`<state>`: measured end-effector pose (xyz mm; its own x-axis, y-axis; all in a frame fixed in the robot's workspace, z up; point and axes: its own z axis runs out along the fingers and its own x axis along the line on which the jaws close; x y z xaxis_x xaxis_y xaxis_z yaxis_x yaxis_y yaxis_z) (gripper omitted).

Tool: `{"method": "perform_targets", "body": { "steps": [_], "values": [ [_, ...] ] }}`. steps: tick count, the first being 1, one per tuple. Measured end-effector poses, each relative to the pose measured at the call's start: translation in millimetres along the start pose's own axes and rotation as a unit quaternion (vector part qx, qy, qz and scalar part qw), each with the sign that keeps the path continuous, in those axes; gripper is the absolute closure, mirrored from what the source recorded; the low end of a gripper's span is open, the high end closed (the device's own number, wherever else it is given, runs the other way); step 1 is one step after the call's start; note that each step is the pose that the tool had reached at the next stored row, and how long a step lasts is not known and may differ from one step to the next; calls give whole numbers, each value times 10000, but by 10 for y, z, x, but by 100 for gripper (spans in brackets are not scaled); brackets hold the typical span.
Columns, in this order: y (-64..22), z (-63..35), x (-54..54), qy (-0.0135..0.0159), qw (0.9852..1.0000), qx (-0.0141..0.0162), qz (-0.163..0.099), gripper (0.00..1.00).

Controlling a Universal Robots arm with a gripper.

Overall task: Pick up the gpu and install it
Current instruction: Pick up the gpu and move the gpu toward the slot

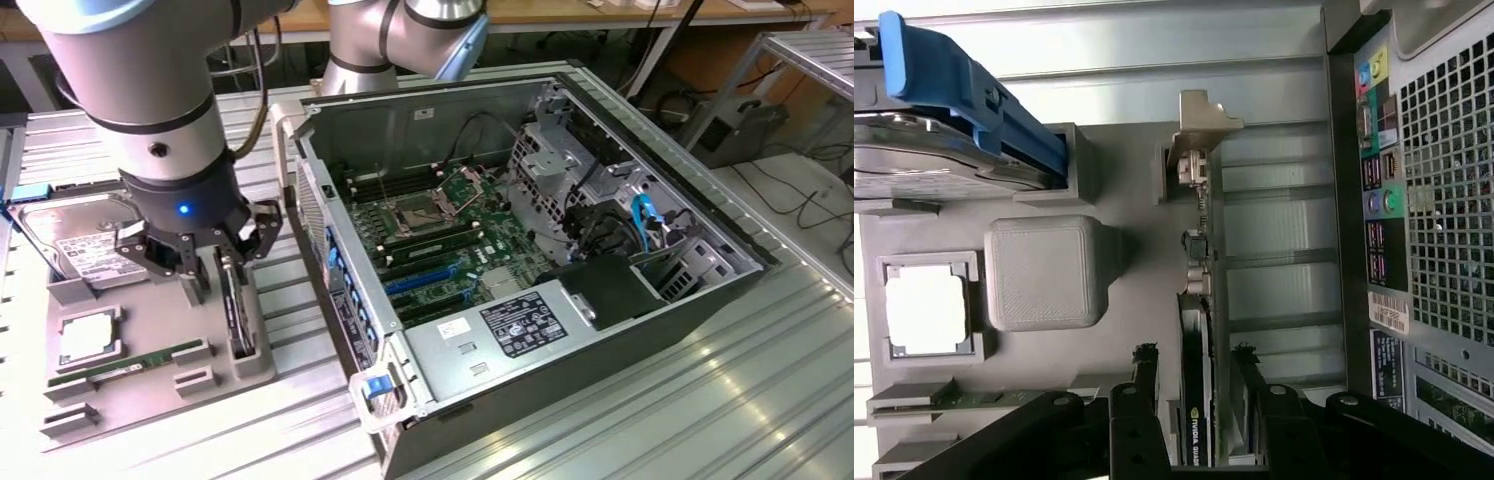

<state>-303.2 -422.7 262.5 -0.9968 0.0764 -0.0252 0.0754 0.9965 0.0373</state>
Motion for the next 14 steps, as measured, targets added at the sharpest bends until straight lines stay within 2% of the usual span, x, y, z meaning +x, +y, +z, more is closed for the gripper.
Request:
{"method": "perform_targets", "body": {
  "steps": [4, 11, 14],
  "values": [
    [-3, 88, 2, 2, 10000, -20, 7, 58],
    [-4, 103, 3, 1, 10000, -26, 7, 58],
    [-7, 120, 3, 2, 10000, -46, 8, 58]
  ]
}}
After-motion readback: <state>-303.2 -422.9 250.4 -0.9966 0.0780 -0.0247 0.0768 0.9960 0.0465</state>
